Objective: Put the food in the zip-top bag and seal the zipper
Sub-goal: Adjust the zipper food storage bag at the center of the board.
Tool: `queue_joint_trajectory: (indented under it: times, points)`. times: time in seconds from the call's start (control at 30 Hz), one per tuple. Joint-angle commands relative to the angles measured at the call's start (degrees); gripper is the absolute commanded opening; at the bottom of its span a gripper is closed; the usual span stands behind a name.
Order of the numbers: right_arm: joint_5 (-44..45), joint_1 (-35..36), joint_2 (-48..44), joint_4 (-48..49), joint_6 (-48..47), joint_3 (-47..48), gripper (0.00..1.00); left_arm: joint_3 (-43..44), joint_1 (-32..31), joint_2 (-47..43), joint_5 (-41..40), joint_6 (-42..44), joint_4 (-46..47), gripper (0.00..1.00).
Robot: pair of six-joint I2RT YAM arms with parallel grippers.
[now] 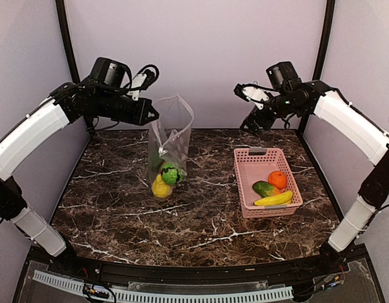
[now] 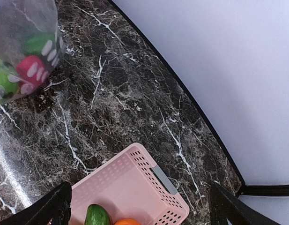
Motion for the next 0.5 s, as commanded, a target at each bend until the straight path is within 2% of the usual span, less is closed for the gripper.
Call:
queue_joint_trajectory:
  times: [0.0,0.23,0.37,0.47]
  points:
    - [1.87,-2.61,-3.35,2.46,-0.60,-3.63,0.99,7.50,-0.01,-3.65,-2.59,4.25,-1.81,0.01]
    - [-4.08,-6.58,-8.34,4.00,-2.83,-15.31,0.99,11.18,-0.04,-3.29,-11.09,11.12,-12.39,0.01]
    - [-4.60,-7.56,-9.93,2.48,-5.07,-19.48,0.96,11.44,-0.04,-1.77,-10.62,13.54,-16.50,0.01]
    - [-1.78,-8.05,-10.74,2.88,-6.61,-22.41,0.96,10.93,0.00,-0.63,-8.59,12.91,-16.23,0.01]
